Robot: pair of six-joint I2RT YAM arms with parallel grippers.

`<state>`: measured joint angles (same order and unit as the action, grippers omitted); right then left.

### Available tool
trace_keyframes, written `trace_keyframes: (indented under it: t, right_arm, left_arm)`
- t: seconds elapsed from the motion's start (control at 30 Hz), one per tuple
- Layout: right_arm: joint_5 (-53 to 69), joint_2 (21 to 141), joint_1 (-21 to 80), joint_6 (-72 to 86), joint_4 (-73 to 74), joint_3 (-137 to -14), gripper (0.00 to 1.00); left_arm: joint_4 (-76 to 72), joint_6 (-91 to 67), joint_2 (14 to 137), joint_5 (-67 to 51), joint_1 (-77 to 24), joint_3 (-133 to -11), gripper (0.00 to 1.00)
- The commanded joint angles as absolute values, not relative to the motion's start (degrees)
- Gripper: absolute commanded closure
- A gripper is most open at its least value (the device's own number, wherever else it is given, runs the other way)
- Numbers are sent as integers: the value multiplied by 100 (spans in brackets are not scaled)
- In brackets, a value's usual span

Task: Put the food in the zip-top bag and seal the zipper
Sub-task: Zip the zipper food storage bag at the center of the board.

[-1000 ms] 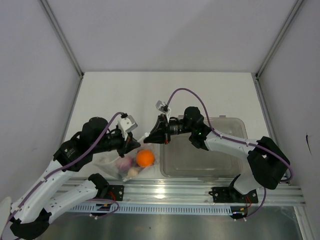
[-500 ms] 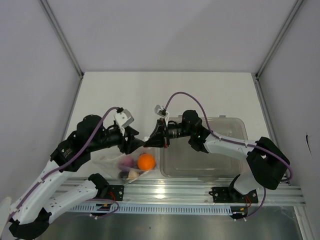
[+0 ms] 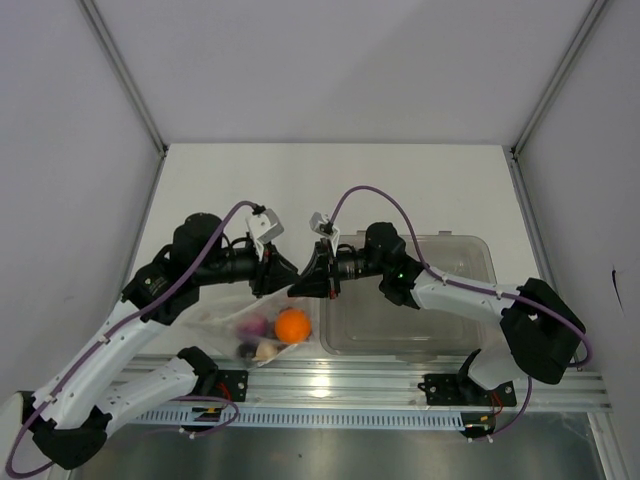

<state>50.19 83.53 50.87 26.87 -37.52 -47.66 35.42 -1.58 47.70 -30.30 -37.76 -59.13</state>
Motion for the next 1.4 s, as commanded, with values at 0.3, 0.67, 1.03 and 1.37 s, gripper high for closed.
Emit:
trace_keyframes:
  t: [0.3,0.67,1.03,1.37]
  right_arm:
    - [4957,8121,5089,2514,-3911,-4781,100]
    - [4948,8147,5080,2514,-3911,-4772,100]
    - [4975,8165,5080,2514,-3902,-4799,100]
    - [4983,8147,5063,2505,-3876,-4790,100]
  left_arm:
    - [3436,-264,4650,-3683,-3445,-5678,67]
    - [3507,-229,4562,-3648,-3349,-5537,72]
    - [3366,-325,4456,-3479,-3208,-5546,47]
    - [3358,-325,4553,-3718,-3182,-5449,58]
